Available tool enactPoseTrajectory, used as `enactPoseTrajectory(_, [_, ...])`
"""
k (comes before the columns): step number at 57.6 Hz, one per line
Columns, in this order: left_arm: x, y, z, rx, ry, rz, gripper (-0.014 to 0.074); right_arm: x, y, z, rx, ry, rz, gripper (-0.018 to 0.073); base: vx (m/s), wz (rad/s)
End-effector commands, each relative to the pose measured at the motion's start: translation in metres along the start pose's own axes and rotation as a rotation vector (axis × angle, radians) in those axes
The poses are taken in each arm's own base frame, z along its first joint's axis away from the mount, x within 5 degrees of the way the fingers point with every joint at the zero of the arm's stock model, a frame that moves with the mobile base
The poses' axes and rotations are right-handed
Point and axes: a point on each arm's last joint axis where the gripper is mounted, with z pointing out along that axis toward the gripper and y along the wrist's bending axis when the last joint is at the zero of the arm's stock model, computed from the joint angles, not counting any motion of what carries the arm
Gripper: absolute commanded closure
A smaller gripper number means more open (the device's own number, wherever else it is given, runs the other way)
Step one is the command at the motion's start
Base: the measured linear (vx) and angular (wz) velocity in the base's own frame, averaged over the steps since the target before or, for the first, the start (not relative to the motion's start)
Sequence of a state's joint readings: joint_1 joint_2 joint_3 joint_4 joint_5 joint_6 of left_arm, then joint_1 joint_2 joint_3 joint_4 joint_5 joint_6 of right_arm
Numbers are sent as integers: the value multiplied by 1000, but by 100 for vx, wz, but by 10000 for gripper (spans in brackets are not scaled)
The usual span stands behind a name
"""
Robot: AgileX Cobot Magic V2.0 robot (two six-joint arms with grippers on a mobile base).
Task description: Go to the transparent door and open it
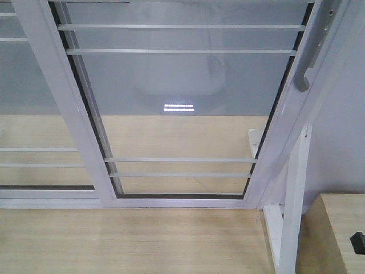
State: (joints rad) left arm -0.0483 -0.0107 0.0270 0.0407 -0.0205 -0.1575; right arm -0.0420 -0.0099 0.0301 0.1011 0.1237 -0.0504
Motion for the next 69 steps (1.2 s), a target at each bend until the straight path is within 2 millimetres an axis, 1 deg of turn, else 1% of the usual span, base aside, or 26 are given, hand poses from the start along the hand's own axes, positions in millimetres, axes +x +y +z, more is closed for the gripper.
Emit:
enactPoseTrajectory(1, [2, 0, -1, 16, -65, -16, 599, -4, -1, -1, 9, -87, -14, 564, 7, 1])
enactPoseTrajectory(69, [2, 0, -1, 16, -65, -16, 599, -4, -1, -1, 9, -87, -14, 564, 2, 0])
